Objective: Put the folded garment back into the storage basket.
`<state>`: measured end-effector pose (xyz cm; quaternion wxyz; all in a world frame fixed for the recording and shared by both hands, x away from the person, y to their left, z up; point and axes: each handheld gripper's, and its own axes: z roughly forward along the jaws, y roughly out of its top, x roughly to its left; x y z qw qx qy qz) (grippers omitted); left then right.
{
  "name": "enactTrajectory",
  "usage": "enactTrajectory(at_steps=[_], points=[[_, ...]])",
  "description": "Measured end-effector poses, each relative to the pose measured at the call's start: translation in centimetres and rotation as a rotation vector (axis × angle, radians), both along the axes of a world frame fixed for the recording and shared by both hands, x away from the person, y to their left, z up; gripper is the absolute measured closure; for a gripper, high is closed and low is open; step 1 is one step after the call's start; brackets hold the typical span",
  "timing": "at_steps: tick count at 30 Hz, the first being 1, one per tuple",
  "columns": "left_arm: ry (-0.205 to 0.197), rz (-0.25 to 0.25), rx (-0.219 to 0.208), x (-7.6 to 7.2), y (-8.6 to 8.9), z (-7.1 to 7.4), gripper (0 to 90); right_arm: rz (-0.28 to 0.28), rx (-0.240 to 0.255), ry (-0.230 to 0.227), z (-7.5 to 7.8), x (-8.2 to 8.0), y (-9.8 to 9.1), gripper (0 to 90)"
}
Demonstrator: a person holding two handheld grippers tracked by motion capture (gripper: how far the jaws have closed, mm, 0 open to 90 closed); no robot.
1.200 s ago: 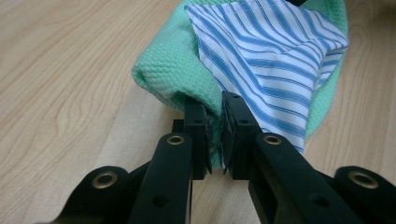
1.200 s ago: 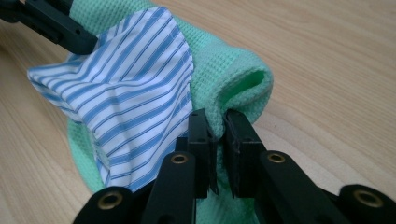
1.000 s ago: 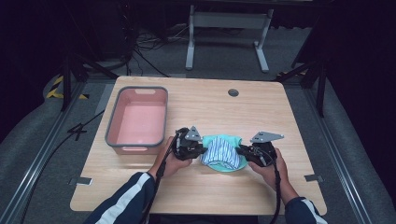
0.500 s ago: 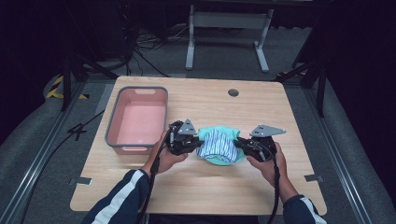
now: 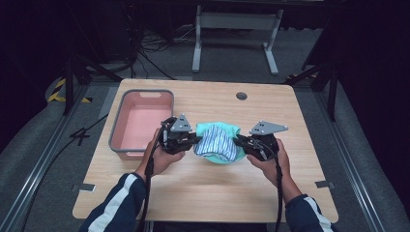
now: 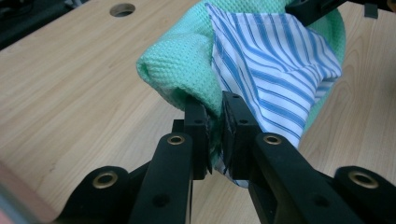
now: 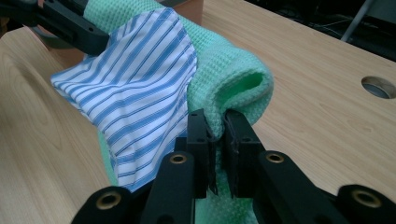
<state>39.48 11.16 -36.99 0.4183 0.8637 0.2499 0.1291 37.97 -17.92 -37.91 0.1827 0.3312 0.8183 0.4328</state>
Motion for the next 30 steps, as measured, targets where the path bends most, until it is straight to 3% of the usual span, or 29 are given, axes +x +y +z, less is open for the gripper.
enactTrajectory(at_steps=[6,7,21,23,30], points=[[-0.023,0.01,-0.015,-0.1,1.4,1.3,82.1,0.014,0.006,-0.02,1.3,0.4,1.4,81.9],[-0.032,0.023,-0.034,-0.2,1.8,1.7,82.1,0.015,0.005,-0.023,1.5,0.4,1.6,81.9],[-0.1,0.096,-0.058,-0.7,5.2,4.5,82.2,0.067,0.012,-0.063,4.8,1.7,5.6,81.9],[-0.097,0.11,-0.085,-0.8,5.9,4.7,82.1,0.073,0.014,-0.064,5.2,1.8,6.2,81.9],[-0.114,0.148,-0.089,-0.8,7.8,5.4,82.2,0.108,0.03,-0.053,6.0,2.5,7.8,82.0]])
